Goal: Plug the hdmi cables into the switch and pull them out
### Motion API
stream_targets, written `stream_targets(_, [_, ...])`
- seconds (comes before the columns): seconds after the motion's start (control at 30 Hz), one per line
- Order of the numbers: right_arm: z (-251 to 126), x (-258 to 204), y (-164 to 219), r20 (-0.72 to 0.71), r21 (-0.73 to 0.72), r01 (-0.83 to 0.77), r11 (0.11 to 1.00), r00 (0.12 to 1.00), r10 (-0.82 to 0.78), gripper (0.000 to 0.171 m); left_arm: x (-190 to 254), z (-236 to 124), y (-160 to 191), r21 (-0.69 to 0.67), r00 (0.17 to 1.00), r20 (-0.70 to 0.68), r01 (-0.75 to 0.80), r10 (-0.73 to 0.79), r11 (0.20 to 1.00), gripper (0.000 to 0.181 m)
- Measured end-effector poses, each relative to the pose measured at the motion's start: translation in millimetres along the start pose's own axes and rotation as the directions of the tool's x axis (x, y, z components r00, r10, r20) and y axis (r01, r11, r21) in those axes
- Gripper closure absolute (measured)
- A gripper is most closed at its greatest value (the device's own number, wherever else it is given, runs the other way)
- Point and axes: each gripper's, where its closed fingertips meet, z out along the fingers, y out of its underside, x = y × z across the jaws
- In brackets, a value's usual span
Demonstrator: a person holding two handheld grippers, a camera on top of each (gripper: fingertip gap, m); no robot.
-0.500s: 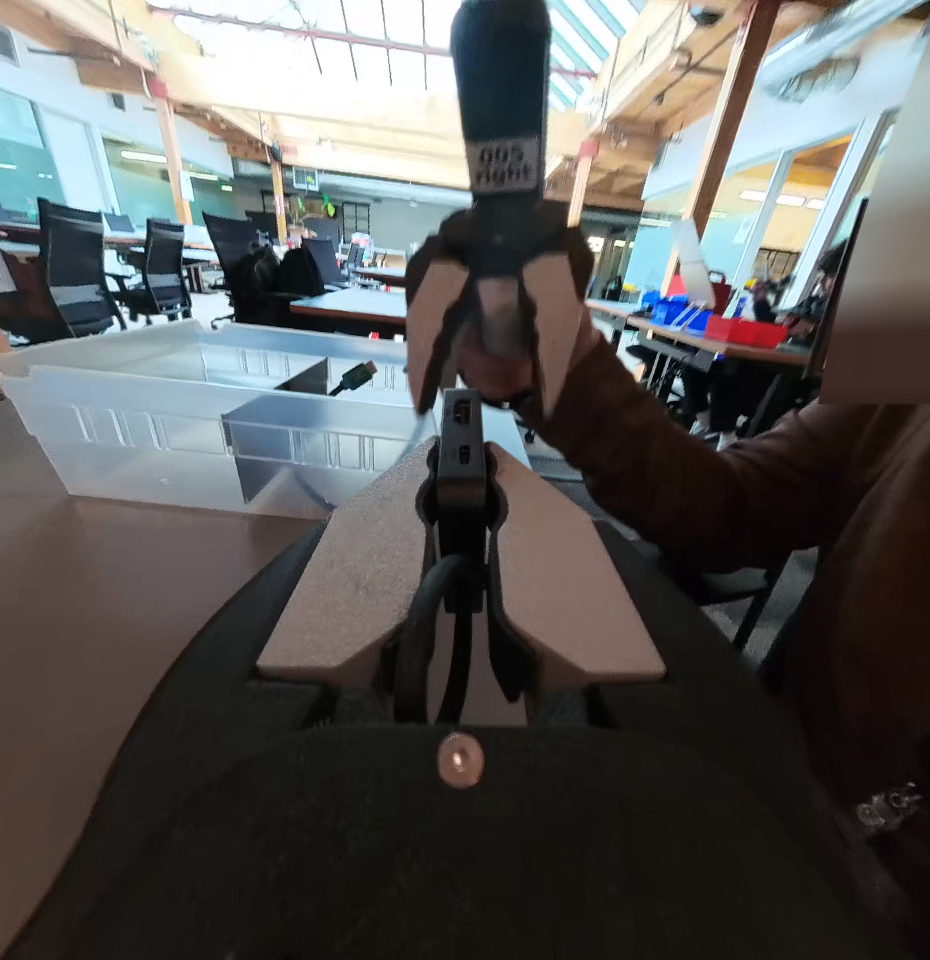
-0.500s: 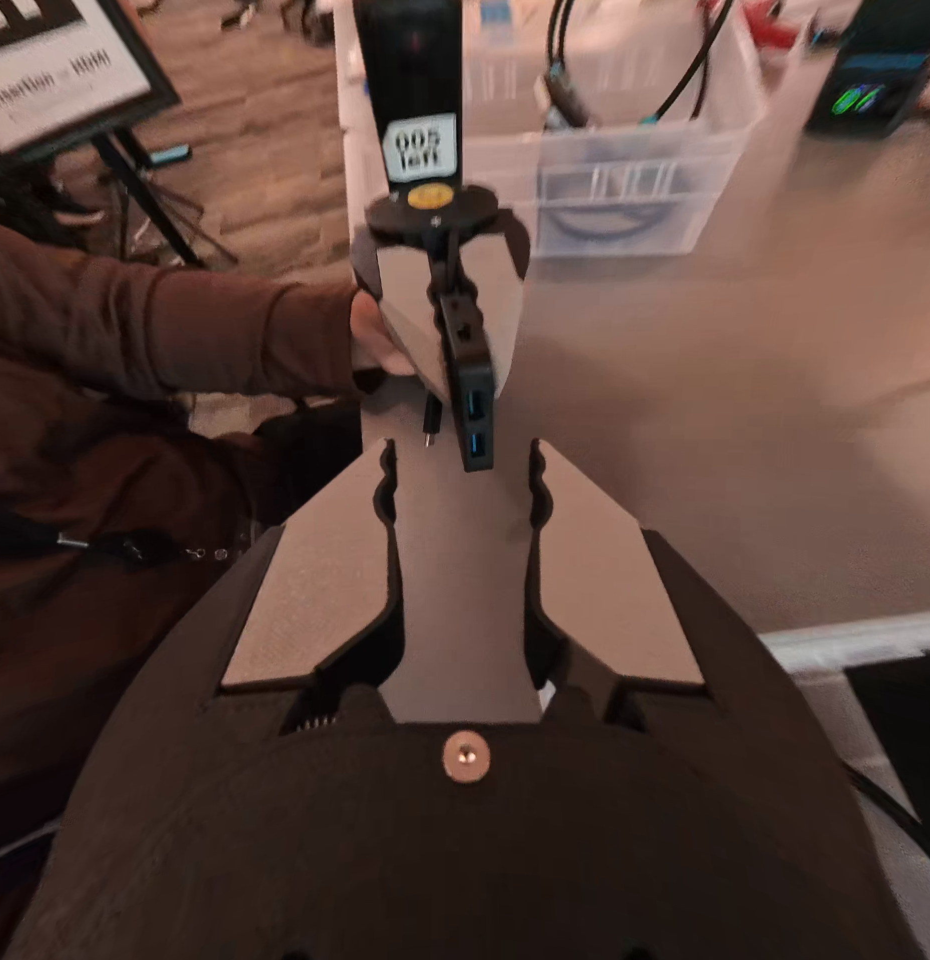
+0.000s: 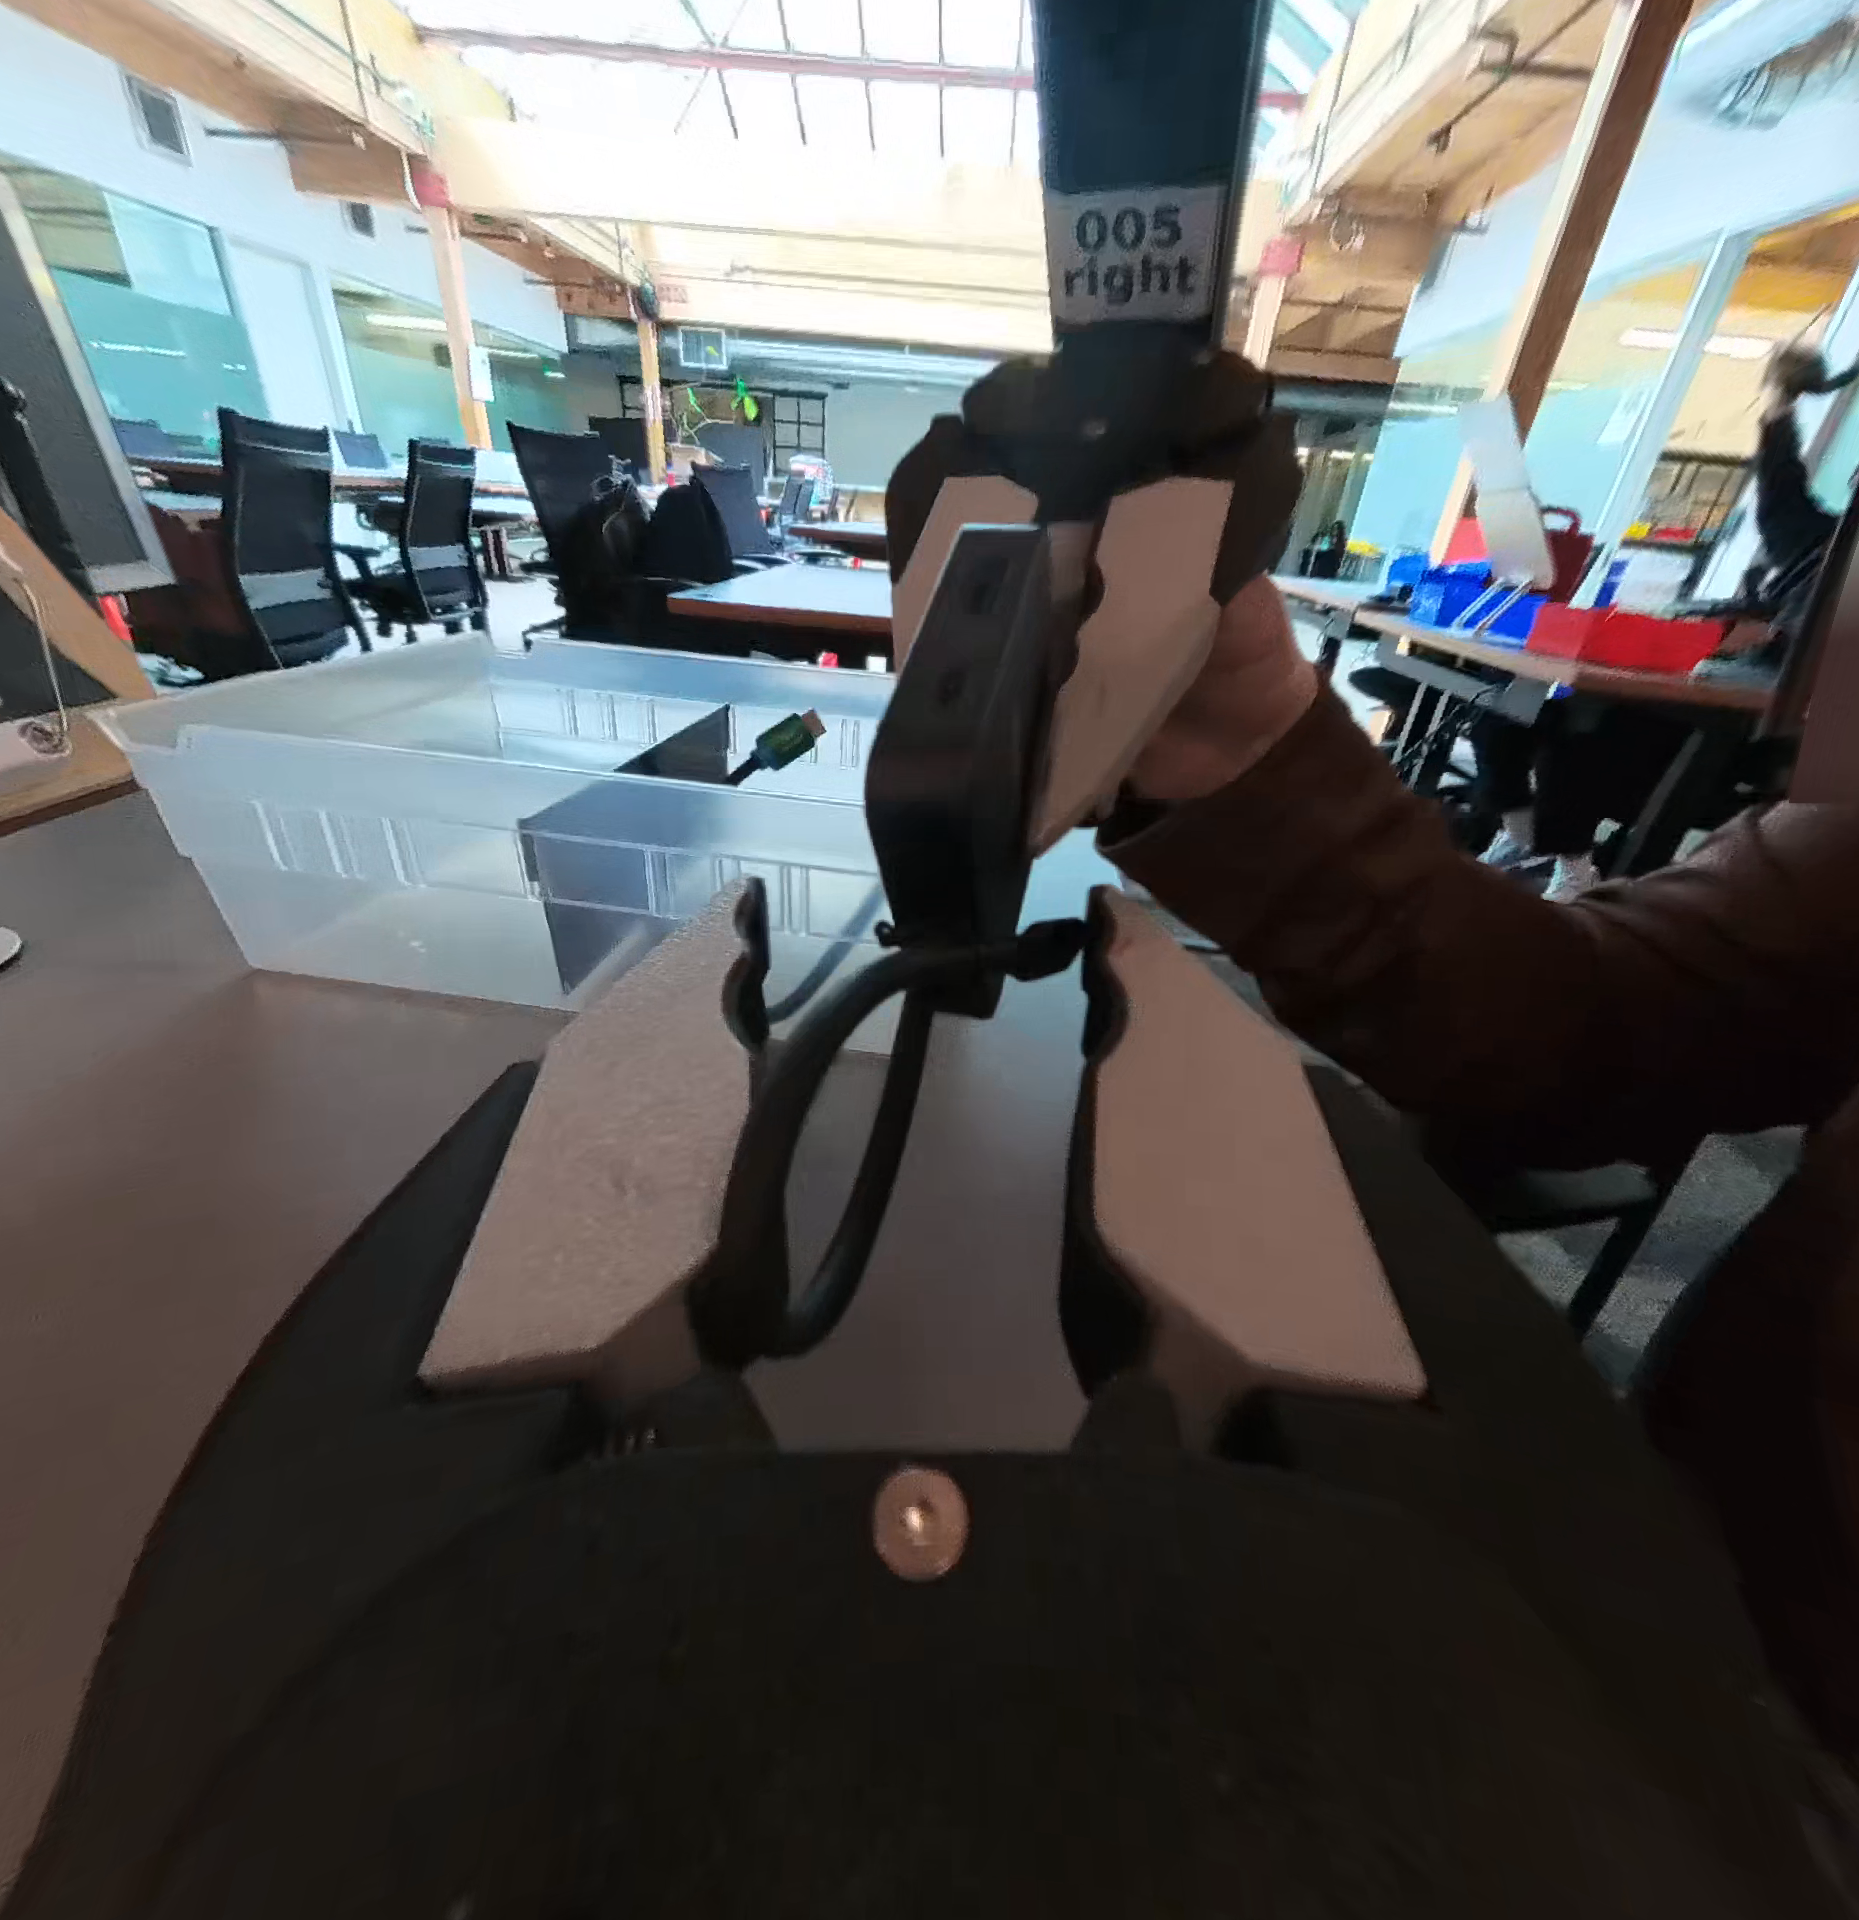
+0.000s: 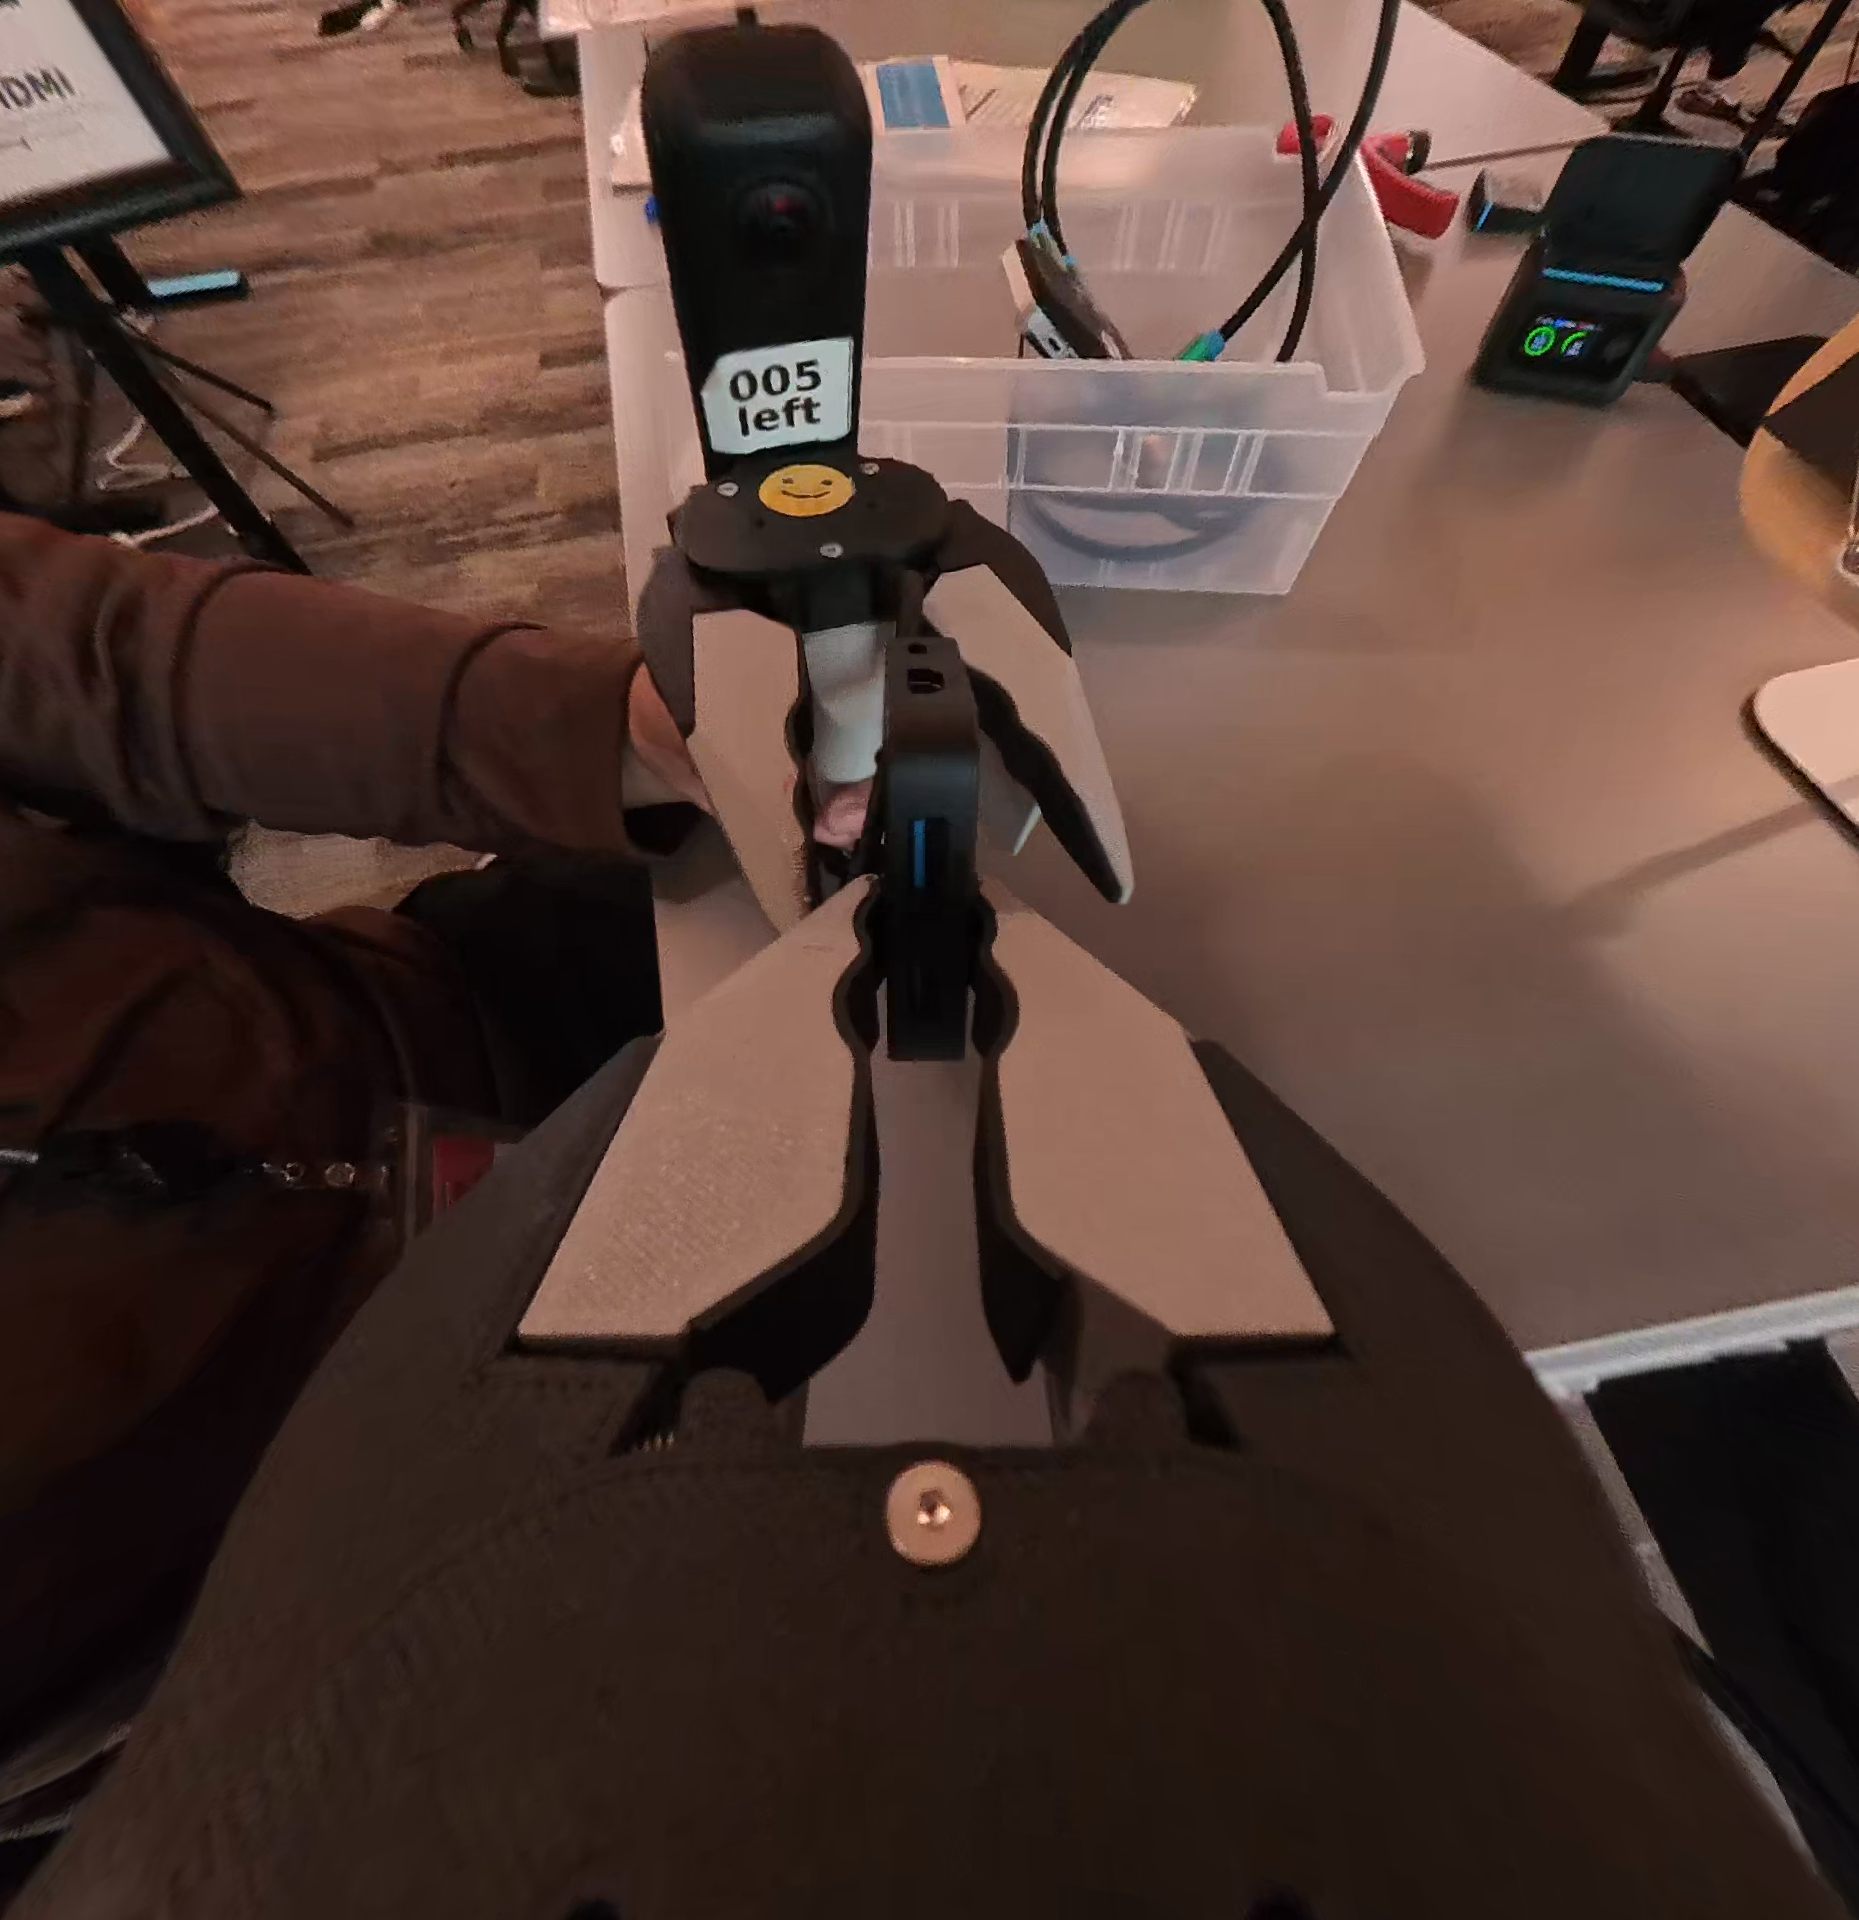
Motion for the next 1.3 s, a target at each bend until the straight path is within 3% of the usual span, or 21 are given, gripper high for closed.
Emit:
stream_targets(0.17, [1.2, 3.2, 6.3, -0.035, -0.046, -0.015, 0.999, 0.999, 0.013, 0.16, -10.3, 2.5, 8.7, -0.053, 0.996, 0.087, -0.028, 0.032, 0.998, 0.11])
stream_targets(0.27, [4.1, -11.2, -4.5, 0.022, -0.002, -0.006, 1.0, 1.0, 0.006, 0.16, -10.4, 3.1, 8.9, -0.061, 0.993, 0.108, -0.045, 0.052, 0.997, 0.086])
stream_targets(0.57, [-32.3, -2.3, -41.9, -0.047, 0.229, -0.047, 0.972, 0.997, 0.059, 0.16, 1.9, 19.6, 35.7, -0.233, 0.978, 0.086, -0.167, 0.191, 0.958, 0.084])
stream_targets(0.7, [-56.9, -36.8, -68.8, 0.183, 0.387, -0.101, 0.917, 0.983, 0.031, 0.161, -31.5, 4.8, 30.6, -0.235, 0.942, 0.276, -0.127, 0.192, 0.964, 0.095])
stream_targets(0.73, [-63.5, -33.2, -73.3, 0.164, 0.42, -0.104, 0.901, 0.986, 0.038, 0.161, -38.8, 0.0, 28.7, -0.225, 0.935, 0.31, -0.107, 0.175, 0.968, 0.095])
stream_targets(0.83, [-86.9, 20.5, -69.9, -0.175, 0.442, -0.025, 0.896, 0.978, 0.114, 0.161, -48.9, -7.7, 25.6, -0.218, 0.912, 0.369, -0.102, 0.179, 0.971, 0.1])
stream_targets(0.93, [-127.0, 99.7, -48.4, -0.572, 0.35, 0.026, 0.936, 0.798, 0.192, 0.161, -46.2, -3.9, 30.4, -0.261, 0.907, 0.357, -0.134, 0.224, 0.956, 0.103])
stream_targets(1.0, [-146.0, 147.3, -25.4, -0.714, 0.238, -0.044, 0.97, 0.669, 0.205, 0.161, -44.6, -1.1, 34.1, -0.292, 0.903, 0.348, -0.153, 0.253, 0.944, 0.104])
stream_targets(1.13, [-152.5, 222.5, 27.2, -0.832, 0.028, -0.232, 0.972, 0.534, 0.151, 0.162, -43.7, -0.5, 35.1, -0.305, 0.896, 0.347, -0.172, 0.278, 0.937, 0.107])
stream_targets(1.23, [-136.2, 242.5, 60.1, -0.841, -0.081, -0.373, 0.924, 0.523, 0.138, 0.144, -45.7, -2.3, 33.3, -0.291, 0.897, 0.356, -0.159, 0.261, 0.944, 0.107])
stream_targets(1.3, [-123.0, 232.5, 50.3, -0.824, -0.086, -0.36, 0.929, 0.55, 0.136, 0.14, -46.6, -3.4, 31.9, -0.278, 0.9, 0.36, -0.149, 0.247, 0.949, 0.107])
